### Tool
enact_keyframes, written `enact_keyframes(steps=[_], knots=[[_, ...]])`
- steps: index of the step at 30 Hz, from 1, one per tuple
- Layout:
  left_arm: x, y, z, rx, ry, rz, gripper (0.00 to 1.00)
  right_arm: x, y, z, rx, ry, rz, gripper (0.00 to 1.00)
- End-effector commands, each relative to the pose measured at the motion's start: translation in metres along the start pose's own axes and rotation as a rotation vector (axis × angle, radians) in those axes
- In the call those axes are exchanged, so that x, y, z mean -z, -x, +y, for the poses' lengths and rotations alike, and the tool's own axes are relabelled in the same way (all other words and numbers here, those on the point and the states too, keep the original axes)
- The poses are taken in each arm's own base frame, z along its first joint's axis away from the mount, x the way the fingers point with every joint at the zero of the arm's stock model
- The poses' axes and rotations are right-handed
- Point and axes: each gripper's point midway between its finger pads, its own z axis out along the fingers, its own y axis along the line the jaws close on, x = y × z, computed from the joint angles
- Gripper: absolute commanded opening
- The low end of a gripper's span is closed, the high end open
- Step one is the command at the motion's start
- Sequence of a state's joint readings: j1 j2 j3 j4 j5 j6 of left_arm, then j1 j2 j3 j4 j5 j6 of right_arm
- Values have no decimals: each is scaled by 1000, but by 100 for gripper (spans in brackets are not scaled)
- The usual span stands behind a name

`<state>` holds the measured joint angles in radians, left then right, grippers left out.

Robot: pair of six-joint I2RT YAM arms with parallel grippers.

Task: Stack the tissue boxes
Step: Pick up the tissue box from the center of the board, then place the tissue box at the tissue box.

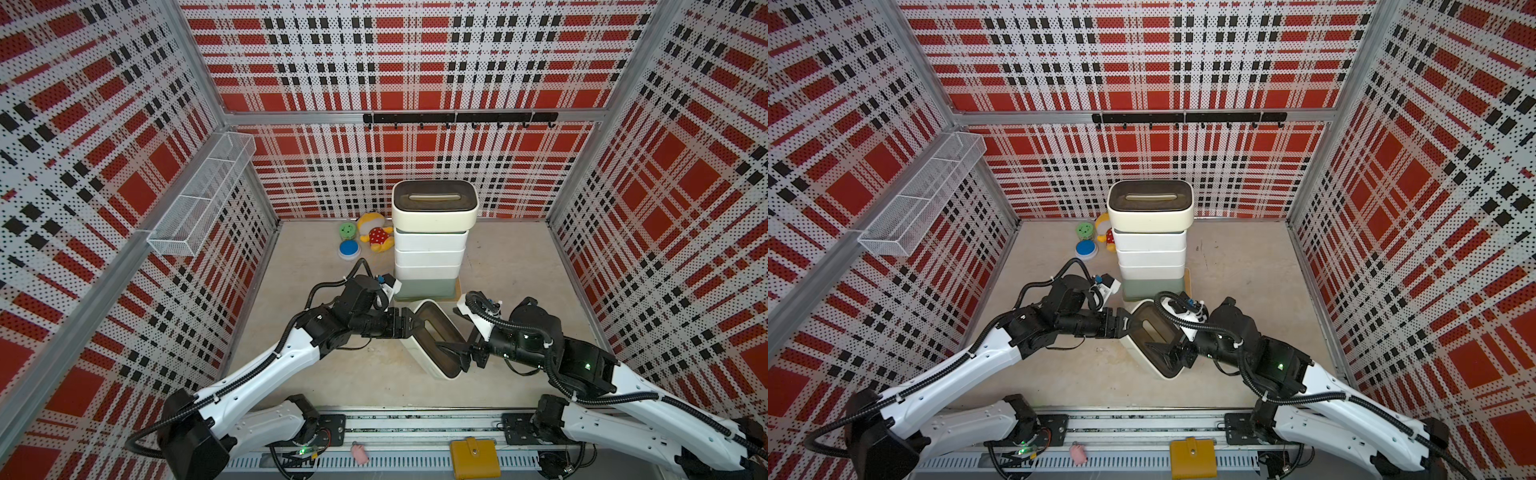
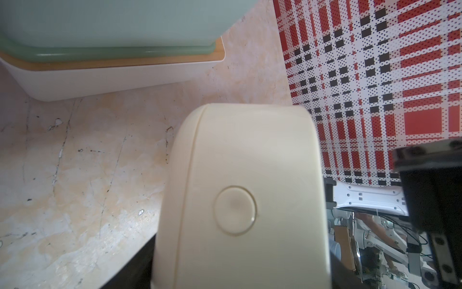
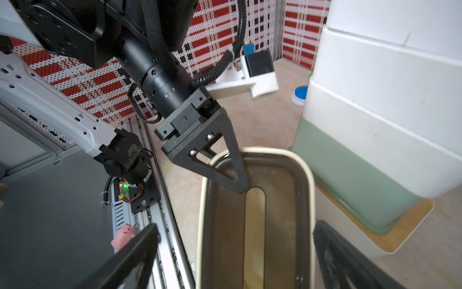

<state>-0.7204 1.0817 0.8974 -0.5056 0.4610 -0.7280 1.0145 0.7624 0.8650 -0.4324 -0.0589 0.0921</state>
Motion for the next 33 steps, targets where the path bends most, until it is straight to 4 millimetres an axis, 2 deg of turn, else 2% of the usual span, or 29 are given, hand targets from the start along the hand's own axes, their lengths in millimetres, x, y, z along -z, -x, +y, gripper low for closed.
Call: enact_keyframes(steps=[1,4,8,14,19,26,30,33], knots=[[21,0,-16,-62,-57,-25,61,12,26,-1,40,-24,-64,100],[36,-4,-20,-88,-73,-25,61,19,42,-14,51,-109,-96,100],[62,-3,-37,-147,-131,-52,60,35,68,-46,29,-310,-134,99],[110,5,-78,-303,-214,-140,61,66,115,-69,58,-469,-262,100],[147,22,-117,-380,-296,-217,61,80,141,-90,-2,-491,-325,100],[192,65,-171,-396,-454,-370,61,100,156,-139,-127,-599,-399,100],[220,105,-203,-370,-570,-478,61,110,155,-168,-204,-672,-430,100],[239,134,-227,-362,-654,-549,61,111,152,-182,-234,-695,-435,100]])
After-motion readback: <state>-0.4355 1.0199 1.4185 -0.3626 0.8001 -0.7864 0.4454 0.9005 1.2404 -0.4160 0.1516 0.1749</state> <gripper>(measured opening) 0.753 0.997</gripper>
